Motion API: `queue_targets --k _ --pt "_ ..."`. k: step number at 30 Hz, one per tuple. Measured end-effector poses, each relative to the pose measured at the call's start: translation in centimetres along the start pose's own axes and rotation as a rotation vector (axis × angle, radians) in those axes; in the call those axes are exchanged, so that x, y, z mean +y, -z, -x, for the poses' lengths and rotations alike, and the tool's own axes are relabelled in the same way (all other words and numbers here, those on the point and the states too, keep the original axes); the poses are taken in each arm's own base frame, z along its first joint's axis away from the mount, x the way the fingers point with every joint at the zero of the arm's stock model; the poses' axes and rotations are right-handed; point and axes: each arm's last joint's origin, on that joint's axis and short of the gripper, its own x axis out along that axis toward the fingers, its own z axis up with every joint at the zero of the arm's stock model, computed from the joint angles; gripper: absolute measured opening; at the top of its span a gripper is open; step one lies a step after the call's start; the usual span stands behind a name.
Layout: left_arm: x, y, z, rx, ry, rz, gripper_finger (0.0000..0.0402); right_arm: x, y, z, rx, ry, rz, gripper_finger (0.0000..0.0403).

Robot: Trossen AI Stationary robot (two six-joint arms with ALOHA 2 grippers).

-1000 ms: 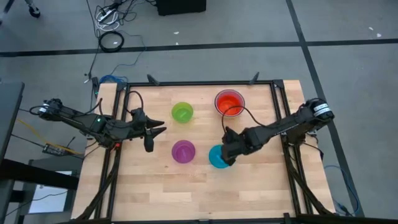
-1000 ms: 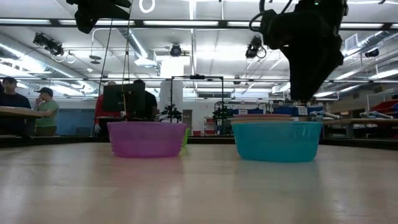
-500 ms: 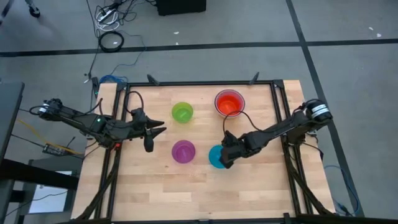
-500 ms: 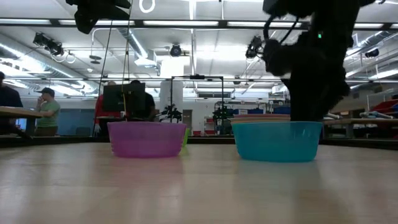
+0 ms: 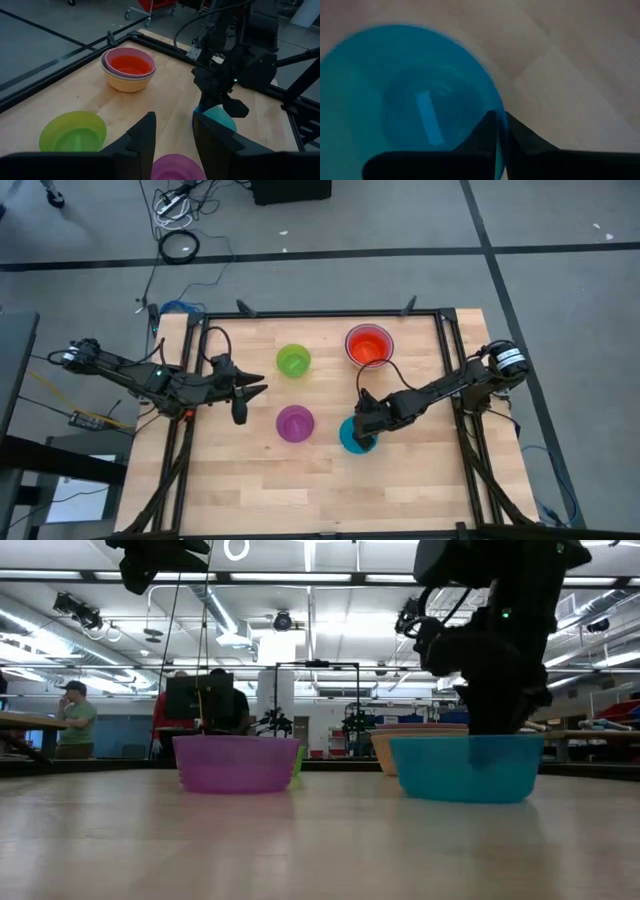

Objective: Nest bowls inside each other
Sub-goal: Stack the blue bowl on the orange bowl

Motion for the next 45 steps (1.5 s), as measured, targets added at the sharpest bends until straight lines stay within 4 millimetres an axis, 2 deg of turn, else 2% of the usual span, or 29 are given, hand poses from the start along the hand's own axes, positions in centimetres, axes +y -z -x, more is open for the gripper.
queue_targets --k 4,9,13,16,22,29,36,45 --pt "0.0 0.0 0.0 0.0 0.0 0.0 0.0138 -0.7 -1.8 2.3 -0.005 0.088 0.042 0.0002" --pt "0.0 0.0 0.0 -0.001 0.0 0.001 0.0138 -2.5 -5.8 7.6 -0.165 0.179 0.045 0.0001" --pt "0.0 0.0 0.0 0.0 0.0 0.001 0.0138 -5.6 -9.3 10.7 -0.27 0.221 -0.001 0.0001" --pt "0.0 0.0 0.0 0.0 0.0 0.001 0.0138 -8.5 -11.4 11.6 -0.301 0.252 -0.054 0.0001" --pt "0.0 0.0 0.0 0.0 0.0 0.001 0.0138 -13.5 -14.5 10.5 -0.244 0.309 -0.133 0.0" --pt "0.0 0.0 0.0 0.0 0.0 0.001 0.0138 -16.2 -16.9 7.4 -0.148 0.28 -0.161 0.0" --pt "0.0 0.1 0.0 0.013 0.02 0.005 0.0138 -16.0 -17.4 4.5 -0.055 0.267 -0.136 0.001" --pt "-0.1 0.1 0.0 0.023 0.027 0.019 0.0138 -15.2 -16.2 5.2 -0.01 0.307 -0.125 0.0122"
